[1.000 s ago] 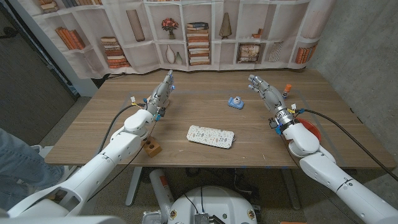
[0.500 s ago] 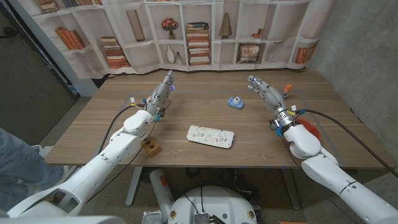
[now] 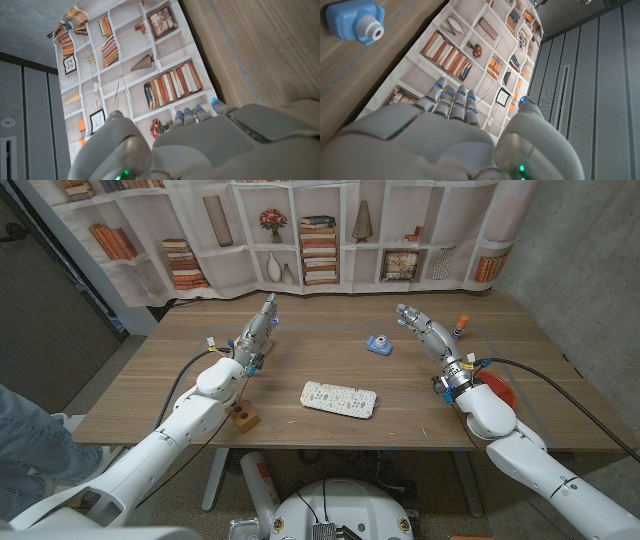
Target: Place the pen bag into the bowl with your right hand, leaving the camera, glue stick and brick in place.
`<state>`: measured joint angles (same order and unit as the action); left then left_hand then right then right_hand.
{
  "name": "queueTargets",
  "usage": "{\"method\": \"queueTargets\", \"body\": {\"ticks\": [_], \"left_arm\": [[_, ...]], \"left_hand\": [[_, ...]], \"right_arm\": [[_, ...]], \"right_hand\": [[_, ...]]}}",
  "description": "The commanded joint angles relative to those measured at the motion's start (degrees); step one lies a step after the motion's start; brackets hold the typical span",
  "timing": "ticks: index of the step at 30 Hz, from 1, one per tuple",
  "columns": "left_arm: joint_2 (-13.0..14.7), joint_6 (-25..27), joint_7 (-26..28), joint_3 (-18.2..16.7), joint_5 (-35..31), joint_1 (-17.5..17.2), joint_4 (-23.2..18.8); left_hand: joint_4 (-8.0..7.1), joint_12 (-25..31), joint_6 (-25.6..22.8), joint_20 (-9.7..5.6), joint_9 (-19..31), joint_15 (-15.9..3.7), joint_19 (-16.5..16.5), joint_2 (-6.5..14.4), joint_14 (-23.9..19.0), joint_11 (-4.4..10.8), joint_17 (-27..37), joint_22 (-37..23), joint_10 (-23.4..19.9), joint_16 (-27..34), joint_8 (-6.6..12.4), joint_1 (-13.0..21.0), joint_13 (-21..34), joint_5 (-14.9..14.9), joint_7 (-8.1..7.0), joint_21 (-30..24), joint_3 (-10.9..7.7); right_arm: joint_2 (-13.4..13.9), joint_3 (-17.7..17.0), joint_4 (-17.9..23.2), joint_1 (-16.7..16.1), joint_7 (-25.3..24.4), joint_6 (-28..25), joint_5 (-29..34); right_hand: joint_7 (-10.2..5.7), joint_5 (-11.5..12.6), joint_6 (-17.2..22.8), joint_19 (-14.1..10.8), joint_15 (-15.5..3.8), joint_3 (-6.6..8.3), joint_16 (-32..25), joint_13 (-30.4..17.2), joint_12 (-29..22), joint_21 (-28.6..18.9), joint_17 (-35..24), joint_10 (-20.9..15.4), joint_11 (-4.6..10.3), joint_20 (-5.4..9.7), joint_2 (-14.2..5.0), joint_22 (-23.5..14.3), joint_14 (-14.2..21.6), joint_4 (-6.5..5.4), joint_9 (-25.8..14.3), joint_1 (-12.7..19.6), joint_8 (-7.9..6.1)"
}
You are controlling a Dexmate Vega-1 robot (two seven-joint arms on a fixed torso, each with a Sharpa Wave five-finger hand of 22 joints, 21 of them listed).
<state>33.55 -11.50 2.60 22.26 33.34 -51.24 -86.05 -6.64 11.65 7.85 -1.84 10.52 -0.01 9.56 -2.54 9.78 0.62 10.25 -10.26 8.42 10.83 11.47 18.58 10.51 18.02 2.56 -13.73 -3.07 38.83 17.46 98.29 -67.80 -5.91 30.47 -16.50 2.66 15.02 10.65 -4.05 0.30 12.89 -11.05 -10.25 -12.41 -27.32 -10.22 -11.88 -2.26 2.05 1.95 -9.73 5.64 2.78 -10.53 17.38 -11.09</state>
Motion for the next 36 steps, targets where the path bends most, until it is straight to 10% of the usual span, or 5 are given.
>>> {"method": "queueTargets", "body": {"ticks": [1,36], "left_arm": [[0.22,-0.16,0.35,-0.16,-0.09,-0.75,-0.90],[0.02,-0.50,0.21,0.19,-0.54,-0.76,-0.69]], "left_hand": [[-0.14,0.31,-0.27,-2.87,0.19,0.18,6.55,0.53,3.18,-0.25,0.18,-0.13,-0.21,0.07,0.10,0.09,0.22,0.28,0.05,0.06,0.35],[0.04,0.31,-0.61,-2.78,0.19,0.14,6.31,0.86,2.91,-0.29,0.18,-0.15,-0.53,0.05,0.07,0.42,0.22,0.38,0.05,0.53,0.76]], "right_arm": [[0.45,-0.74,1.40,-1.90,-1.71,0.54,3.12],[0.82,-1.10,4.14,-4.18,-2.86,0.95,8.47]], "right_hand": [[0.04,-0.04,0.31,-0.51,-0.25,-0.10,0.07,-0.21,0.04,0.19,-0.12,-0.22,0.03,1.99,-0.01,-0.22,0.47,0.32,-0.25,0.77,-0.14],[-0.07,-0.32,0.11,-0.54,-0.22,-0.09,0.25,-0.22,0.31,1.47,-0.16,0.09,0.31,1.91,-0.27,-0.26,0.19,0.81,-0.26,1.33,-0.04]]}}
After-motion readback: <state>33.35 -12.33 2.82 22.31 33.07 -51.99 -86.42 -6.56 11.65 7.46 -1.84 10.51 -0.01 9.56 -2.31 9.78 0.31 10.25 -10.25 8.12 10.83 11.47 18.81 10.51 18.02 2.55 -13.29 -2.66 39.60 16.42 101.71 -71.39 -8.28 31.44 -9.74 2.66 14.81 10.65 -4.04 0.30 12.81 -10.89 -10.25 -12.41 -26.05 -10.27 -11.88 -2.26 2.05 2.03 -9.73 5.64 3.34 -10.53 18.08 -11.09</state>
